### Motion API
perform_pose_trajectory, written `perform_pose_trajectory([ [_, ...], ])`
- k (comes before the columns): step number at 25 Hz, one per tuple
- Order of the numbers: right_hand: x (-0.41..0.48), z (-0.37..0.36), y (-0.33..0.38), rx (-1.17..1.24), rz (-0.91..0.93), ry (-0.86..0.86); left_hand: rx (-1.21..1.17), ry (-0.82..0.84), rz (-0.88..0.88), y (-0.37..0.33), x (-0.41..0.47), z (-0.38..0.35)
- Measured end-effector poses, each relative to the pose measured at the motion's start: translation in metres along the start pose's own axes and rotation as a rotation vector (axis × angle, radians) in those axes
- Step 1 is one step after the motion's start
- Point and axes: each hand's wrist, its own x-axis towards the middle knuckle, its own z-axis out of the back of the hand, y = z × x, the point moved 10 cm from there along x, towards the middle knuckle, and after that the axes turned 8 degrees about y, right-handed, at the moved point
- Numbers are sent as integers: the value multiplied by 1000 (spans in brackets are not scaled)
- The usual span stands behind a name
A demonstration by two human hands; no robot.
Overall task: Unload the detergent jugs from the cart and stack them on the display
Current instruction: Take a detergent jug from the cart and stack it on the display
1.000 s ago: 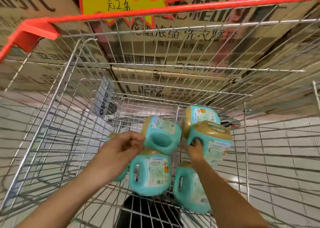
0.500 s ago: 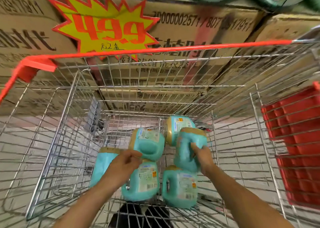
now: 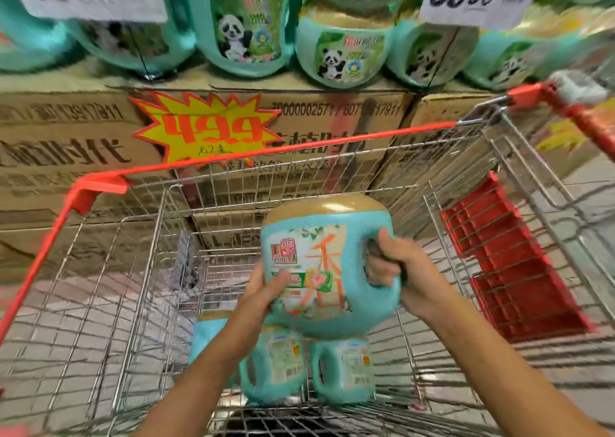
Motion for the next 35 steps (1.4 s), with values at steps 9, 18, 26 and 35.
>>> perform_pose_trajectory([
  [9, -13, -63, 13, -351, 239, -277, -101, -235, -292, -68, -62, 25],
  [18, 29, -196, -50, -402, 135, 228, -95, -660, -439, -79, -198, 102],
  [26, 36, -342, -136, -498, 43, 484, -183, -974, -529, -71, -332, 191],
  [35, 46, -527, -231, -493, 56, 592, -97, -1029, -535, -113, -459, 340],
])
